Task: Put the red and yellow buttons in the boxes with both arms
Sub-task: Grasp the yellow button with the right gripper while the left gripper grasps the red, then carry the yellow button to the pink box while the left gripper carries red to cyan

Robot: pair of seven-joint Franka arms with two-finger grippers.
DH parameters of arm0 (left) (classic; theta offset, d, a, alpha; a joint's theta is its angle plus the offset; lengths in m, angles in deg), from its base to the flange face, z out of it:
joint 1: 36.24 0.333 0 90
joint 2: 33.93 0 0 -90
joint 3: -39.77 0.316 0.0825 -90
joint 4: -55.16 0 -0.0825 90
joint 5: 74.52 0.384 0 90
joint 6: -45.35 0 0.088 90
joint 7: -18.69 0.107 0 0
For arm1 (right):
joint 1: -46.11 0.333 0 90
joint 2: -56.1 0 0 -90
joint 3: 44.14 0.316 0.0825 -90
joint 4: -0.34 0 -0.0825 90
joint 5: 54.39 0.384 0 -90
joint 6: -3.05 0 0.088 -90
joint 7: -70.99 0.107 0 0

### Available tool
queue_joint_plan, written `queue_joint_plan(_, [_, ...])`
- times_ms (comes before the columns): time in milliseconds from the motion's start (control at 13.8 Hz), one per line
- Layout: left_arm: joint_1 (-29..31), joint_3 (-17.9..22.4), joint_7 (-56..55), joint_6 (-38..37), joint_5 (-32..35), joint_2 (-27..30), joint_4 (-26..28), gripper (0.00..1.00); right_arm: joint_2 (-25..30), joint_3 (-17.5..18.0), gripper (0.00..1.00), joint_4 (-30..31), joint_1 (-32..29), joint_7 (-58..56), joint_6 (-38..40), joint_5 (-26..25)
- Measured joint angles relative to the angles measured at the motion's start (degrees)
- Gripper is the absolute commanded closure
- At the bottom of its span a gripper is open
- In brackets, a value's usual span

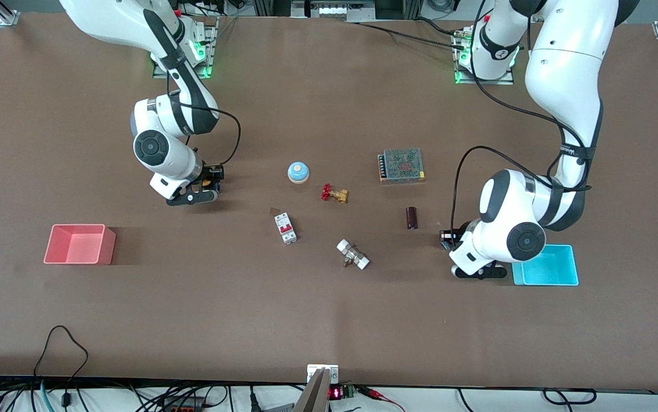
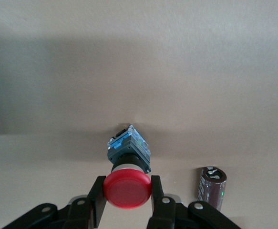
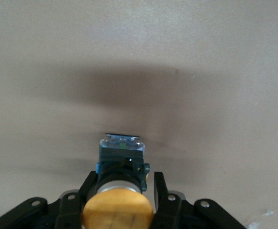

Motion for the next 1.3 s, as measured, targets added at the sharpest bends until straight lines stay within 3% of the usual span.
queue_joint_plan(217, [0.6, 1.3, 0.0, -2.1, 0.0, 2.2, -1.1, 0.80, 0.0, 0.0, 0.48, -0.5, -0.3, 0.2, 0.0, 0.9])
queue_joint_plan(507, [1.3, 5.9, 1.9, -4.2, 0.0, 6.3, -1.4, 0.80, 0.0, 0.0, 0.81, -0.6, -0.3, 0.3, 0.0, 1.0])
queue_joint_plan(652, [2.6, 7.1, 4.7, -4.5, 0.0, 7.6, -1.4, 0.80, 0.1, 0.0, 0.89, -0.7, -0.2, 0.3, 0.0, 1.0])
queue_joint_plan(870, [5.4, 7.4, 10.0, -4.5, 0.0, 8.0, -1.4, 0.80, 1.3, -0.2, 0.91, -2.8, -0.5, 0.4, 0.8, 1.3])
queue_joint_plan(1159, [9.5, 7.5, 17.1, -4.5, 0.0, 7.9, -1.3, 0.80, 4.2, -1.0, 0.91, -18.5, -7.9, 0.1, 15.6, 1.3])
queue_joint_plan(1304, [10.6, 7.5, 18.9, -3.9, 0.0, 7.3, -1.2, 0.80, 3.9, -1.2, 0.91, -22.4, -12.9, -0.8, 17.8, 0.7])
